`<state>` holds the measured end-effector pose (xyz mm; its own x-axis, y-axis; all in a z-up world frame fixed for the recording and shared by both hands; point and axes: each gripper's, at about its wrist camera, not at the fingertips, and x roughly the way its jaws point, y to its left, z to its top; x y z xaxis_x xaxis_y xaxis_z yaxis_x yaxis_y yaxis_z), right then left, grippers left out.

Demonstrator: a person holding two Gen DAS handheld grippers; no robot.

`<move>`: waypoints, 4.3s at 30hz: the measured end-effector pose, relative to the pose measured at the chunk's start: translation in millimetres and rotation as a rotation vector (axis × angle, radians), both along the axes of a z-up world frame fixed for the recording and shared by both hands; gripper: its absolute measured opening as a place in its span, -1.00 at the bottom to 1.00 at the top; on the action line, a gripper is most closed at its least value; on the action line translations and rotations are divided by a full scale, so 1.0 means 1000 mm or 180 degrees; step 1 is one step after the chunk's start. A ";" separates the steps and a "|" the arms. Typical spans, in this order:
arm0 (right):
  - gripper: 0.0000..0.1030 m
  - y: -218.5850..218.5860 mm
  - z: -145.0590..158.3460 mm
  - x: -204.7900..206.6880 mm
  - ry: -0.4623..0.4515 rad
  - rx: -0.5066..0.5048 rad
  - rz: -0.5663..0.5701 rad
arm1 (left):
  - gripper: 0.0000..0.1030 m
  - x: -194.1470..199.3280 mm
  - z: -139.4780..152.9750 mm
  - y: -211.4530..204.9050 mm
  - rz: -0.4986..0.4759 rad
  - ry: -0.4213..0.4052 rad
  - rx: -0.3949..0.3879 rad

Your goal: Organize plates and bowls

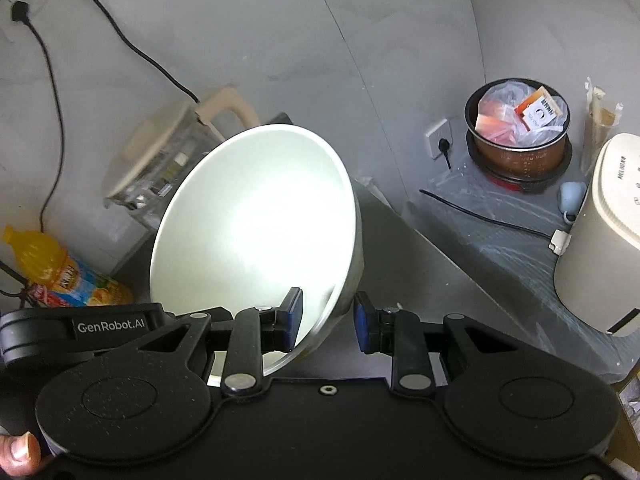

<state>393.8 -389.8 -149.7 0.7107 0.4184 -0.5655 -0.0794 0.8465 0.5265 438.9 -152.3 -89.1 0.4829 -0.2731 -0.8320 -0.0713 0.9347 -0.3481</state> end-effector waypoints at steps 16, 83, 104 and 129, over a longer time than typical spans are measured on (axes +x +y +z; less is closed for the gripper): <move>-0.47 0.015 0.011 -0.062 -0.0074 -0.0068 -0.0057 | -0.69 -0.057 0.025 0.033 -0.0172 -0.0141 -0.0040; -0.26 0.052 -0.011 -0.136 0.0265 -0.0419 -0.0189 | -0.18 -0.132 0.004 0.135 -0.0032 0.0163 0.0017; 0.47 0.122 0.017 -0.134 -0.0005 -0.0411 0.0621 | 0.16 -0.168 0.008 0.191 0.0442 0.0143 0.0186; 0.76 0.213 0.032 -0.053 -0.0222 -0.0914 0.2505 | 0.45 -0.180 -0.001 0.232 0.1661 0.0451 0.0279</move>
